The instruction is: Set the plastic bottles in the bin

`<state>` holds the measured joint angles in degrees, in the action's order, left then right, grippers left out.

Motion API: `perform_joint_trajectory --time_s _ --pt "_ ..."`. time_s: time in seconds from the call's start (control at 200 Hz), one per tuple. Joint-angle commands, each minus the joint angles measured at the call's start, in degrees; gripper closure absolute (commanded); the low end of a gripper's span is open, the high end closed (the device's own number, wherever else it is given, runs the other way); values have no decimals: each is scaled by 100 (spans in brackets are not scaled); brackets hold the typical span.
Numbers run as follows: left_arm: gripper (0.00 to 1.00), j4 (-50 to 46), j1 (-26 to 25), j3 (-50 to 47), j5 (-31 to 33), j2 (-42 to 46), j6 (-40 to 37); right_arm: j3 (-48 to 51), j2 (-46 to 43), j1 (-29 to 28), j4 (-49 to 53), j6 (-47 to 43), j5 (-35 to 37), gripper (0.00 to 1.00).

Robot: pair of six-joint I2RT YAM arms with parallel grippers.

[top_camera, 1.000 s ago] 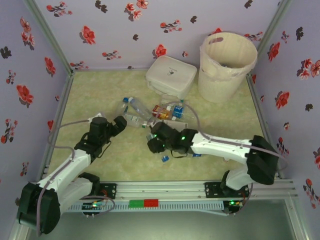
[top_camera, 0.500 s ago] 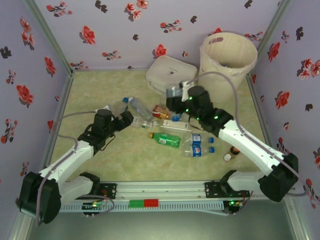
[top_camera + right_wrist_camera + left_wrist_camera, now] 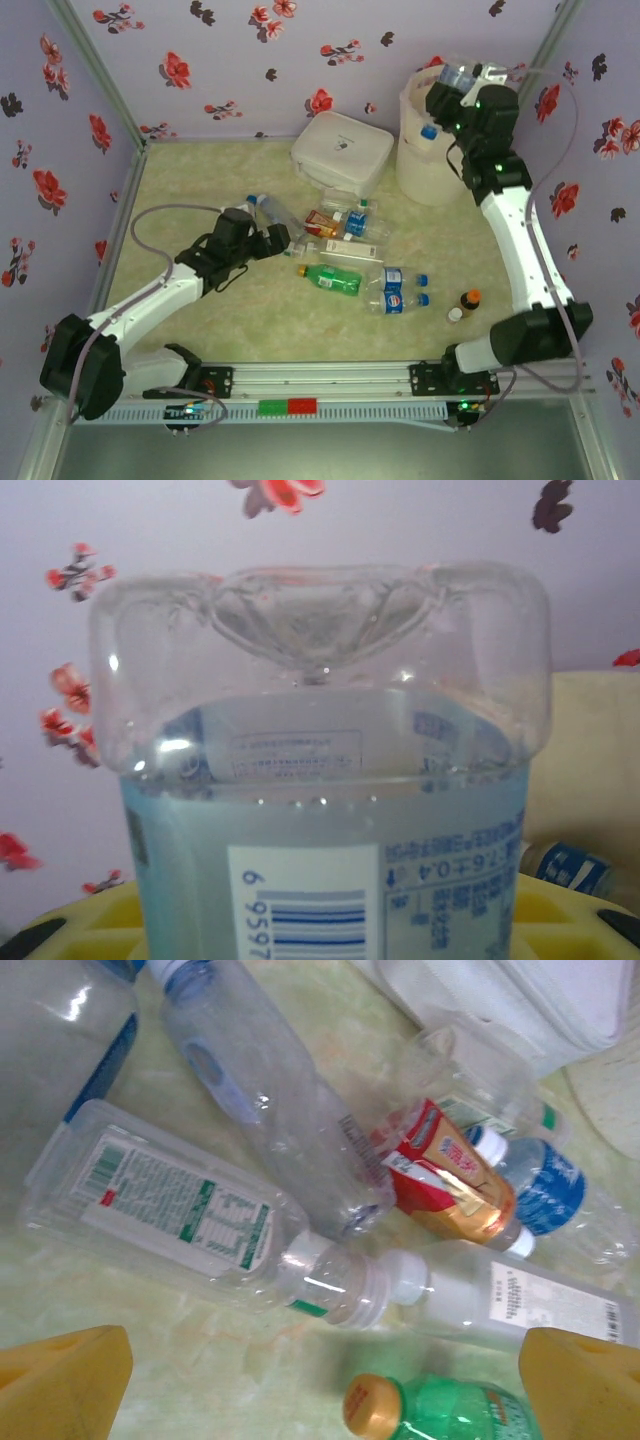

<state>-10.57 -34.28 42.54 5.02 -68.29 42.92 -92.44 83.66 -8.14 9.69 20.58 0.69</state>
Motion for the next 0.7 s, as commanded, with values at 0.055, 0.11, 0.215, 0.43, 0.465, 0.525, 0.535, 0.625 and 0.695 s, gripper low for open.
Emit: perform_joint_trajectory --time_s 0.055,0.11,0.215,0.43,0.465,0.525,0.535,0.625,0.695 --pt "0 -407 -72 -81 893 302 31 -941 881 200 -62 -252 711 58" --pt "0 -377 -63 -165 936 422 -22 -1277 1213 272 122 -378 913 58" --pt "0 -336 -59 -267 964 626 -151 -1806 1767 389 368 -515 1095 57" --pt "0 369 -52 -902 914 1386 -343 -2385 2525 493 1117 -616 1050 51" --pt "0 412 -44 -964 932 1521 -364 -2352 2564 504 1138 -608 1047 50" --pt "0 346 -1 -1014 982 1704 -363 -2284 2627 514 1137 -573 1034 48" --pt "0 321 7 -1012 990 1729 -367 -2271 2644 515 1133 -568 1031 48" --pt "0 89 73 -1027 1031 1912 -376 -2259 2765 515 1175 -515 988 43" --pt "0 -59 113 -1043 1053 2024 -331 -2286 2841 524 1213 -473 994 35"
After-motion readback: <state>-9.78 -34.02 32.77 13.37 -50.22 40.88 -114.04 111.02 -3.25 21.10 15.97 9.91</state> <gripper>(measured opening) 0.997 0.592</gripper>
